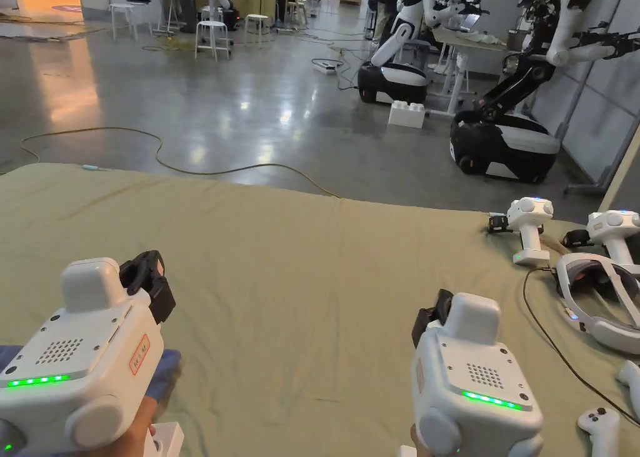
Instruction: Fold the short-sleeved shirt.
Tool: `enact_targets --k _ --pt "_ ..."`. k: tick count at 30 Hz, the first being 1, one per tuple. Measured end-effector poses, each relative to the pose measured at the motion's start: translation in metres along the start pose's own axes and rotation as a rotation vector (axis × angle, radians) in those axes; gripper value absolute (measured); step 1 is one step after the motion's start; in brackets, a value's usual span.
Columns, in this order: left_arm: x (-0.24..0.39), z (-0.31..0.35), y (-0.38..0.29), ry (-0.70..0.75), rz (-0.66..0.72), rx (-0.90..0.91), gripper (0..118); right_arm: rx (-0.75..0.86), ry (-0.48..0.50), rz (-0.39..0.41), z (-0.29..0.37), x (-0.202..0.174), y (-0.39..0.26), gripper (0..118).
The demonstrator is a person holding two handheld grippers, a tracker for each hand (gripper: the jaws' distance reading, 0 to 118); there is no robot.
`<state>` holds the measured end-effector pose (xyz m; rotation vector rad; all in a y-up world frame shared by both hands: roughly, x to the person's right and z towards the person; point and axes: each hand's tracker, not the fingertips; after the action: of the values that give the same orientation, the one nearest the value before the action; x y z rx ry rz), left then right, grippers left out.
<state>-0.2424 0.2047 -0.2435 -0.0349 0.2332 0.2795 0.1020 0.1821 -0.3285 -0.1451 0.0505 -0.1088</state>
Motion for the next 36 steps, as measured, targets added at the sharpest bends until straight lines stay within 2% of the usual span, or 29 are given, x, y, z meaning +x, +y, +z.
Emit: enact_targets --k 6,12,17,20,23,24,26,28,29,32,36 --pt "-0.001 0.004 0.01 0.002 -0.125 -0.049 5 -0.005 -0.002 0.048 0.006 -0.001 0.003 0" --pt "-0.027 0.003 0.018 0.031 -0.223 -0.274 5 -0.038 0.045 0.126 0.006 -0.009 0.004 0" --pt "-0.087 0.017 0.014 0.138 -0.133 -0.49 5 -0.074 0.093 0.163 0.004 -0.024 -0.008 0" --pt "-0.136 0.022 0.007 0.179 -0.083 -0.6 5 -0.12 0.169 0.168 -0.002 -0.033 -0.019 0" --pt "-0.181 0.028 -0.003 0.272 -0.075 -0.665 5 -0.154 0.198 0.218 -0.006 -0.045 -0.032 0" --pt "-0.192 0.027 -0.005 0.296 -0.069 -0.69 8 -0.16 0.206 0.227 -0.007 -0.048 -0.036 0" --pt "-0.218 0.024 -0.012 0.315 -0.032 -0.744 21 -0.183 0.235 0.243 -0.01 -0.055 -0.044 0" --pt "-0.229 0.024 -0.018 0.302 0.012 -0.792 52 -0.201 0.259 0.254 -0.012 -0.06 -0.05 0" --pt "-0.235 0.02 -0.024 0.295 0.039 -0.818 62 -0.206 0.263 0.263 -0.012 -0.063 -0.053 0" --pt "-0.25 0.011 -0.042 0.236 0.116 -0.888 68 -0.222 0.276 0.287 -0.011 -0.069 -0.059 0" --pt "-0.247 0.002 -0.068 0.201 0.096 -0.976 72 -0.238 0.277 0.306 -0.011 -0.07 -0.066 0"
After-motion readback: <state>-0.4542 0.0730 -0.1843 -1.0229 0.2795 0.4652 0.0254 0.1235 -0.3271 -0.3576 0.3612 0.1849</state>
